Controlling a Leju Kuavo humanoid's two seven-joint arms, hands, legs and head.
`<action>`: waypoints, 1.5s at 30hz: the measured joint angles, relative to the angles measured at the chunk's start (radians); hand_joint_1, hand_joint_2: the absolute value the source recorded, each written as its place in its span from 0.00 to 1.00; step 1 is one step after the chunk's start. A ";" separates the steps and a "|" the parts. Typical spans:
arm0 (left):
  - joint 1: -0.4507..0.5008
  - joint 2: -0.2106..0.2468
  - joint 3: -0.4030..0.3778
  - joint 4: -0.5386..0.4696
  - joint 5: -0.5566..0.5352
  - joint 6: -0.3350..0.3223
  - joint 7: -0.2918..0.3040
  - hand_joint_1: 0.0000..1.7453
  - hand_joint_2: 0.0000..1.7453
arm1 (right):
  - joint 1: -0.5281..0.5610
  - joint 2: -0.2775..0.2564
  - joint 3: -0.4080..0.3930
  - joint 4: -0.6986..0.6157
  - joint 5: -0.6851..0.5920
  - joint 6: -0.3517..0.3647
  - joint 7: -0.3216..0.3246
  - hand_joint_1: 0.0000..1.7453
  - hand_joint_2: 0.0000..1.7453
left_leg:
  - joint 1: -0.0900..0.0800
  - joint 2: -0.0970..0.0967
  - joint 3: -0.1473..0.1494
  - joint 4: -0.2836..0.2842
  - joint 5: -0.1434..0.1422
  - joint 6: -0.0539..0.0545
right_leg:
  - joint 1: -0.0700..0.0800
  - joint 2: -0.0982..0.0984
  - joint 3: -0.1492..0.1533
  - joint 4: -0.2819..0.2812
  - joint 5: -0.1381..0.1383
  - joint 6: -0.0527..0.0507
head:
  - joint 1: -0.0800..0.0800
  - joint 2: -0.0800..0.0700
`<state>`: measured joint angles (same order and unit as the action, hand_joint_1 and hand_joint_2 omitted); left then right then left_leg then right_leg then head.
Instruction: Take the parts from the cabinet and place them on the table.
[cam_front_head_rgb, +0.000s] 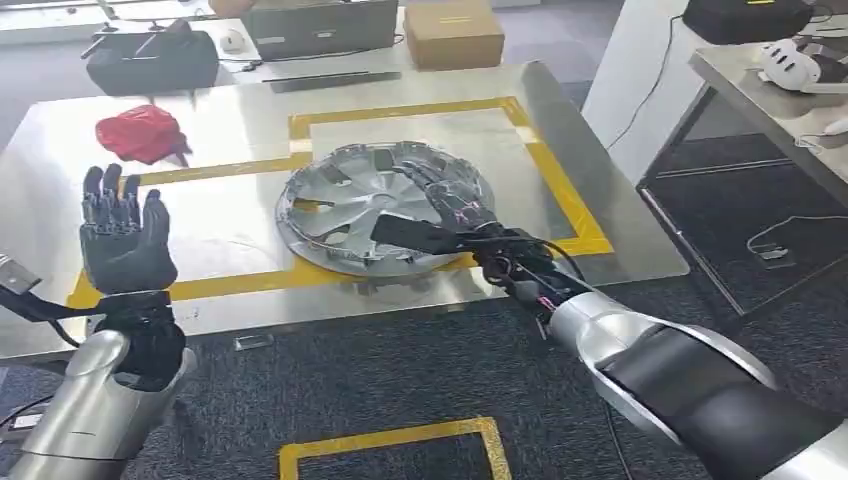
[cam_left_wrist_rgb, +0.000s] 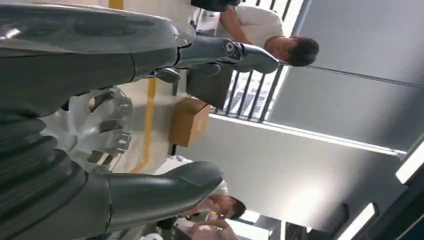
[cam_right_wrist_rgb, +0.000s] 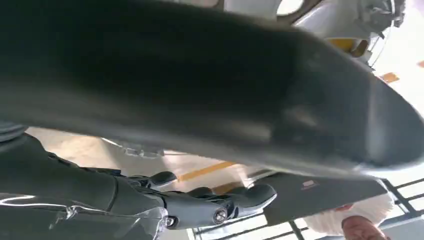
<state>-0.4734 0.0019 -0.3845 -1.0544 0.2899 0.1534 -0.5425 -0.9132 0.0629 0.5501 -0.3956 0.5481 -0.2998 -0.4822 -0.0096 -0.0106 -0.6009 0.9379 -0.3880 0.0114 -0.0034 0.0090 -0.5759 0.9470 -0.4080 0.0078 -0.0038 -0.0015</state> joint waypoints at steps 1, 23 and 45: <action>0.000 0.000 0.000 0.002 0.001 0.000 0.000 0.00 0.00 | 0.000 0.000 -0.006 0.000 -0.020 0.012 -0.007 0.00 0.00 | 0.000 0.000 0.000 0.000 0.000 0.000 | 0.000 0.000 0.000 0.000 0.000 0.000 | 0.000 0.000; 0.059 0.024 0.002 -0.019 -0.040 0.068 0.025 0.00 0.00 | 0.158 -0.024 -0.087 -0.441 -0.694 0.362 0.208 0.00 0.00 | 0.000 0.000 0.000 0.000 -0.001 -0.001 | 0.000 0.000 0.000 0.000 0.000 0.000 | -0.001 0.000; 0.132 0.040 0.005 -0.166 -0.077 0.108 0.095 0.00 0.00 | 0.401 -0.111 -0.086 -0.930 -0.742 0.304 0.334 0.00 0.00 | 0.000 0.000 0.001 0.000 -0.001 -0.001 | 0.000 0.000 0.001 -0.001 0.000 0.000 | -0.002 0.000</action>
<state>-0.3415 0.0416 -0.3792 -1.2207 0.2125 0.2617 -0.4471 -0.5125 -0.0480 0.4643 -1.3256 -0.1934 0.0042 -0.1480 -0.0094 -0.0107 -0.6001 0.9377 -0.3892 0.0108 -0.0033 0.0087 -0.5751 0.9461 -0.4085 0.0076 -0.0053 -0.0015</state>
